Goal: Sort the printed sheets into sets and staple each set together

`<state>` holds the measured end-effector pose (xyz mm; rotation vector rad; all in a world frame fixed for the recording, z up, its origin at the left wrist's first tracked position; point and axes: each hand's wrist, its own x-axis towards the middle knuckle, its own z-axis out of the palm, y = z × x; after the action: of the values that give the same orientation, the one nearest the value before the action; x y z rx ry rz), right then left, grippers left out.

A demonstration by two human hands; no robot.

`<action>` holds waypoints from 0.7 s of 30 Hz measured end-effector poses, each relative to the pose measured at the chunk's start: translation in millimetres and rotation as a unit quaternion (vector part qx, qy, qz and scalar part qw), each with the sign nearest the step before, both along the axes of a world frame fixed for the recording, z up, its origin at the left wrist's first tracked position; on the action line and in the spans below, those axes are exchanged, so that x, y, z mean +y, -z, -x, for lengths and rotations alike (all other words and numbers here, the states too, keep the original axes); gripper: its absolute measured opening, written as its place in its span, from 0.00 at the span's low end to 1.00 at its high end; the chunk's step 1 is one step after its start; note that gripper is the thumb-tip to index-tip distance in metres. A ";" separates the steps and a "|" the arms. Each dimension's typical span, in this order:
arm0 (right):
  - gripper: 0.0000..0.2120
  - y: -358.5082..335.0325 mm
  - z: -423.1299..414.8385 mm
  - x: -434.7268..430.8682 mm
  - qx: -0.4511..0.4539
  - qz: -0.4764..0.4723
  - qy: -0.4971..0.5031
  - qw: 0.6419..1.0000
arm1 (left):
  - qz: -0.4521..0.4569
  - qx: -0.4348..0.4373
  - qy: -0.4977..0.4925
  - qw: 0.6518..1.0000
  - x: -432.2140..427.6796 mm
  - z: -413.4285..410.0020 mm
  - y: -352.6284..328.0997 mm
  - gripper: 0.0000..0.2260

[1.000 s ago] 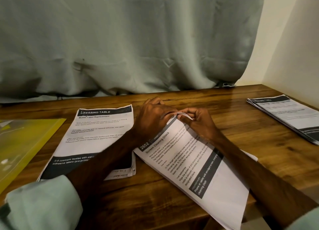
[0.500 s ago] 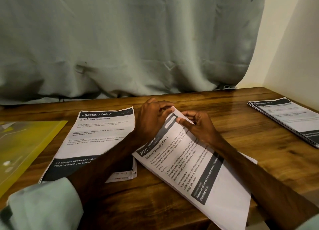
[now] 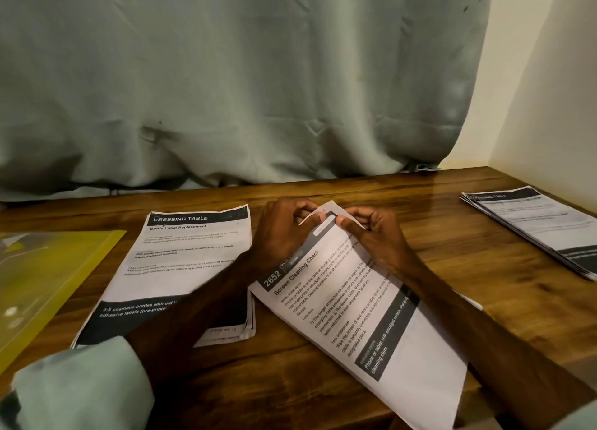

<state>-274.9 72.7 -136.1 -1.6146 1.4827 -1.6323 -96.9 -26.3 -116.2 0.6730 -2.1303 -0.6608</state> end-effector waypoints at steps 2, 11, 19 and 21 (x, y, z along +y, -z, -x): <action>0.07 -1.0 1.0 2.2 -0.012 -0.008 0.001 1.000 | -0.045 0.014 0.012 0.999 -2.5 -1.4 -0.3 0.06; 0.06 -5.5 -0.7 9.9 -0.031 -0.036 -0.027 0.999 | -0.118 0.029 0.020 0.992 -3.4 -3.1 -2.6 0.07; 0.05 1.2 3.2 3.5 -0.005 -0.040 -0.023 0.999 | -0.210 0.035 0.063 0.975 0.9 -5.5 4.1 0.08; 0.06 -0.1 3.5 2.8 -0.002 -0.027 -0.015 1.000 | -0.227 0.034 0.061 0.971 -0.3 -7.4 5.3 0.08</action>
<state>-278.3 75.4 -136.0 -1.5944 1.4812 -1.5647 -89.5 -26.5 -121.5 0.7488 -1.9806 -1.2450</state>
